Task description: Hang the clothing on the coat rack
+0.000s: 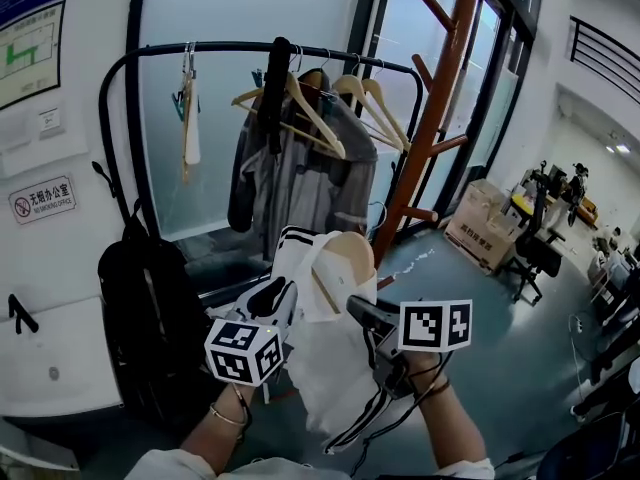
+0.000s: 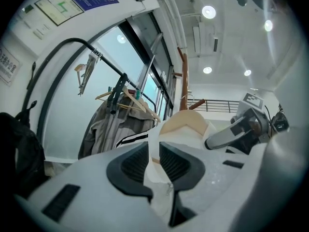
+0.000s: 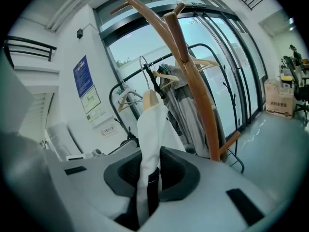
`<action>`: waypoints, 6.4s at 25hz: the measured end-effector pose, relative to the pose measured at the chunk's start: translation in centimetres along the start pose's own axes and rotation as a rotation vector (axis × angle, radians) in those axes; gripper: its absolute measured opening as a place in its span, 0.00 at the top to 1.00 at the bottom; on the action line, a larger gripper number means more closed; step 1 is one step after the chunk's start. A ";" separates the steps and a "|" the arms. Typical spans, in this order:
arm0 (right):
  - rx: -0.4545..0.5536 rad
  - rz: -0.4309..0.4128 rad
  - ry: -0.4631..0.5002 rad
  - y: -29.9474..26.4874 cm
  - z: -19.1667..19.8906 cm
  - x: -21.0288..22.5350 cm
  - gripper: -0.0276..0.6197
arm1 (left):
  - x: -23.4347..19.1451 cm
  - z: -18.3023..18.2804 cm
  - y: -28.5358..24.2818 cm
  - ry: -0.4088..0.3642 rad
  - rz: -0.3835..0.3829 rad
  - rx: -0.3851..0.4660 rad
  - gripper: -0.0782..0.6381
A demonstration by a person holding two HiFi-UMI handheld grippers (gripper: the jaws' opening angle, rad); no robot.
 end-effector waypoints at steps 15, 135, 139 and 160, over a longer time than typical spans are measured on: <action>-0.019 -0.046 0.007 2.2 -3.8 -2.5 0.85 | 1.4 -3.5 0.2 -0.066 -0.015 0.044 0.79; 0.186 0.054 0.116 7.2 -27.6 -7.4 0.85 | 7.0 -23.9 -8.6 -0.327 0.201 0.181 0.79; 0.184 0.054 0.112 7.0 -27.4 -7.2 0.85 | 6.9 -23.4 -8.8 -0.326 0.206 0.168 0.79; 0.261 0.069 0.096 8.8 -25.9 -5.9 0.70 | 8.2 -19.7 -8.3 -0.277 0.244 0.116 0.79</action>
Point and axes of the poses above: the fingertips, and each gripper's own axes: y backward along the fingers, x to its right, z out of its underside, the point moved 10 cm from there along y, backward along the fingers, and after that the axes turned 6 degrees about z, right-handed, at the moved point
